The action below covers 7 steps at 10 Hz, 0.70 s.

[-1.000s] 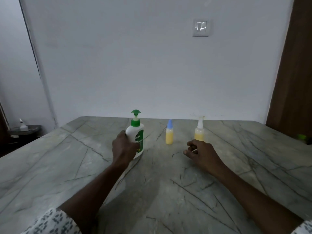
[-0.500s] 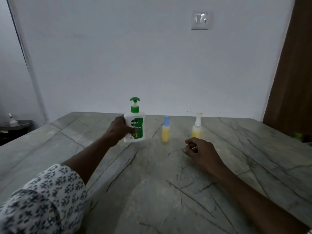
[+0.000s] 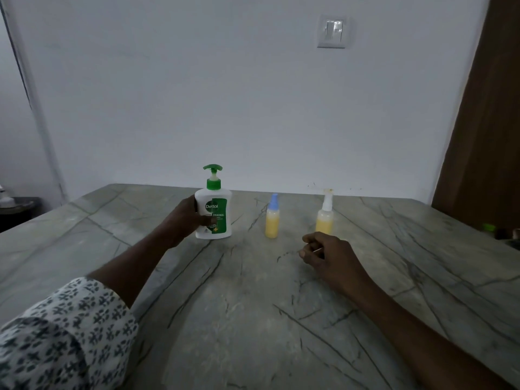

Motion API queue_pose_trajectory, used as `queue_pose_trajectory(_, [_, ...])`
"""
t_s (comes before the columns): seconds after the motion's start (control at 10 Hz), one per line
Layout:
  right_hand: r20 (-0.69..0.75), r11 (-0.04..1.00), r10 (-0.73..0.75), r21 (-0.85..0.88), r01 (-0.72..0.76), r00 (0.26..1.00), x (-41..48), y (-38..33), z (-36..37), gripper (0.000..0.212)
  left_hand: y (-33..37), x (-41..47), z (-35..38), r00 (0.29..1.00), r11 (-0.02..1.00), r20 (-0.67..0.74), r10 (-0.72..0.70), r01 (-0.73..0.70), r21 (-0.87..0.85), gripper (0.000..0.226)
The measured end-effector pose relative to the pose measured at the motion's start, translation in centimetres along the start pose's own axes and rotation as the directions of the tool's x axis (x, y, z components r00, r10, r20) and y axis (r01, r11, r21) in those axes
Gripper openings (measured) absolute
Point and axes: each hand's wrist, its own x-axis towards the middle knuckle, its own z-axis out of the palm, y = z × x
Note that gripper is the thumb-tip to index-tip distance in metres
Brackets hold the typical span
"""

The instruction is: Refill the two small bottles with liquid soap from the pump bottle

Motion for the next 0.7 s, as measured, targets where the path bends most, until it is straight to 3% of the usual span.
queue_pose_trajectory(0.5, [0.018, 1.000, 0.019, -0.001, -0.019, 1.000, -0.2, -0.3, 0.0, 0.034, -0.5, 0.2, 0.4, 0.993, 0.997, 0.114, 0.027, -0.018, -0.079, 0.055])
queue_pose_trajectory(0.7, [0.018, 1.000, 0.023, 0.018, -0.024, 1.000, -0.1, -0.2, 0.1, 0.036, -1.7, 0.4, -0.5, 0.992, 0.996, 0.090, -0.088, 0.090, -0.021, 0.106])
